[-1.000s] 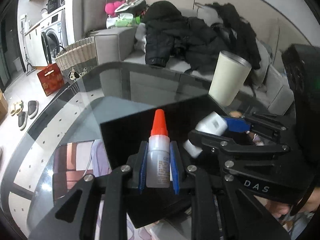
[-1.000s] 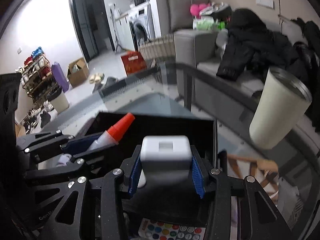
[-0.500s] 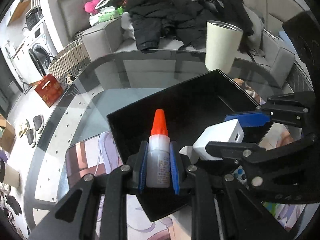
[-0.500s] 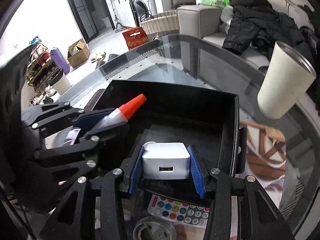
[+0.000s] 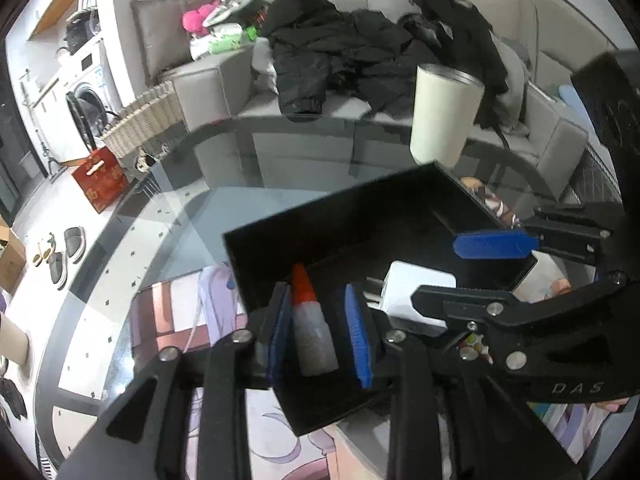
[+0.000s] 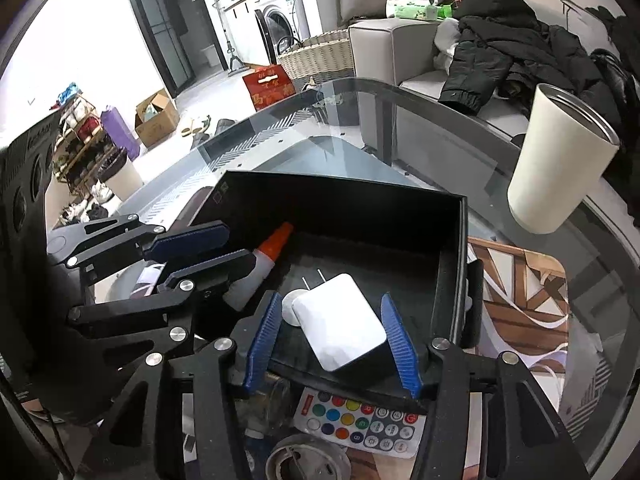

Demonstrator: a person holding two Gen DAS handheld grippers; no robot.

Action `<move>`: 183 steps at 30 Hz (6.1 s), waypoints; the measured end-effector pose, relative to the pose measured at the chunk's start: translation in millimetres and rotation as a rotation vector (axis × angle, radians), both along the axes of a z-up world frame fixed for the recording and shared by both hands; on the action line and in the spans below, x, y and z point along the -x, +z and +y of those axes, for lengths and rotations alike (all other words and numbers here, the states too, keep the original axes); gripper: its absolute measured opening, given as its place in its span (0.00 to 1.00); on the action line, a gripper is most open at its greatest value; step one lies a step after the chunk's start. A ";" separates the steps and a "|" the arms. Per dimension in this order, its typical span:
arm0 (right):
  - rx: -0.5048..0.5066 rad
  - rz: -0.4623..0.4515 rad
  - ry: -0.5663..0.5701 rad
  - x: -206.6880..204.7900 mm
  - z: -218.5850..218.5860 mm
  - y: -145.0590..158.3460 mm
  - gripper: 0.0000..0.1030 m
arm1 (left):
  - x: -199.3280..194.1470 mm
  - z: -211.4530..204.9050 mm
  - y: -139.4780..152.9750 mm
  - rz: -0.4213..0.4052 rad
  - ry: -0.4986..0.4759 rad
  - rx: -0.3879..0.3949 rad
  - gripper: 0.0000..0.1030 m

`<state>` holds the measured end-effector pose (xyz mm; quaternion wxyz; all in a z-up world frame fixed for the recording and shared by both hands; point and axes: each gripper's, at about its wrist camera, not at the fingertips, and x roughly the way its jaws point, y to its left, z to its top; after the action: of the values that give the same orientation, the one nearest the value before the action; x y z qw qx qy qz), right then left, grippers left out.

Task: Organize rigid objects
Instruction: 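Lower both items into the black box and open both grippers, then grasp the white square charger with the left gripper while the right gripper reaches the green earplug box, then close the right gripper on the green-and-white earplug box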

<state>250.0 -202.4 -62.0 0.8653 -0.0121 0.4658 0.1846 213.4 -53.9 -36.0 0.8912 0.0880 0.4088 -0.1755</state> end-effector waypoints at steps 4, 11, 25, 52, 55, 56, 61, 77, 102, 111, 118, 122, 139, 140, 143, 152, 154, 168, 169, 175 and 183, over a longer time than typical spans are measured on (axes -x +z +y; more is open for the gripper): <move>-0.046 -0.033 -0.007 7.4 -7.7 9.9 0.67 | 5.3 8.3 13.0 -0.045 0.051 0.050 0.49; -0.145 -0.282 -0.030 50.5 -16.7 61.0 0.87 | 32.7 32.1 48.0 -0.206 0.134 0.178 0.50; -0.216 -1.020 -0.115 224.8 -30.3 133.1 1.00 | 167.4 63.9 100.2 -0.754 0.214 0.238 0.94; -0.081 -0.605 -0.039 196.8 -36.1 58.4 1.00 | 175.2 44.0 43.4 -0.438 0.194 0.133 0.94; -0.070 -0.517 -0.033 187.1 -35.4 45.8 1.00 | 163.9 45.4 31.0 -0.336 0.191 0.132 0.94; -0.064 -0.490 -0.035 184.4 -35.5 41.0 1.00 | 160.7 45.2 27.1 -0.303 0.184 0.139 0.94; -0.035 -0.348 -0.009 174.5 -30.8 17.0 0.99 | 155.6 34.1 9.9 -0.210 0.123 0.120 0.93; 0.043 -0.020 0.054 148.9 -23.5 -56.8 0.78 | 138.1 -2.0 -46.4 0.100 -0.019 0.036 0.70; -0.049 0.116 0.097 172.1 -3.4 -62.3 0.78 | 154.4 27.4 -52.6 0.150 -0.021 0.056 0.40; 0.049 0.099 0.057 182.1 -22.9 -68.0 0.78 | 155.6 24.3 -52.6 0.152 -0.027 0.050 0.40; 0.101 0.026 0.051 179.5 -35.3 -52.5 0.78 | 154.7 18.0 -51.9 0.161 -0.050 0.057 0.40; 0.104 -0.015 0.193 176.4 -8.9 -40.3 0.78 | 156.1 16.5 -51.7 0.162 -0.060 0.057 0.40; 0.213 -0.028 0.562 185.5 22.3 -43.7 0.78 | 157.8 19.1 -51.2 0.162 -0.066 0.049 0.40; 0.212 -0.032 0.557 182.6 22.2 -44.5 0.78 | 157.6 18.9 -51.0 0.166 -0.067 0.052 0.40; 0.191 -0.032 0.564 171.3 23.1 -45.2 0.80 | 157.0 19.6 -50.9 0.168 -0.064 0.057 0.40; 0.245 -0.083 0.541 170.7 28.3 -50.8 0.89 | 160.4 21.2 -51.4 0.159 -0.055 0.053 0.40; 0.218 -0.043 0.473 167.0 24.6 -47.7 0.89 | 161.4 22.2 -51.3 0.155 -0.047 0.053 0.40; 0.093 0.119 0.329 182.9 11.8 -49.1 0.86 | 172.0 30.3 -51.2 0.155 -0.030 0.072 0.41; 0.119 0.103 0.349 186.6 13.6 -49.7 0.86 | 173.9 31.5 -51.5 0.157 -0.024 0.075 0.41; 0.116 0.110 0.425 202.9 20.4 -46.2 0.86 | 180.8 35.1 -51.7 0.159 -0.012 0.088 0.41; 0.129 0.050 0.436 213.0 34.9 -47.9 0.63 | 180.6 37.3 -51.2 0.155 0.004 0.085 0.41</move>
<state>37.0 -167.5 -110.0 0.7905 -0.1633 0.4845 0.3372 32.9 -16.6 -87.2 0.8602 0.0353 0.4690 -0.1969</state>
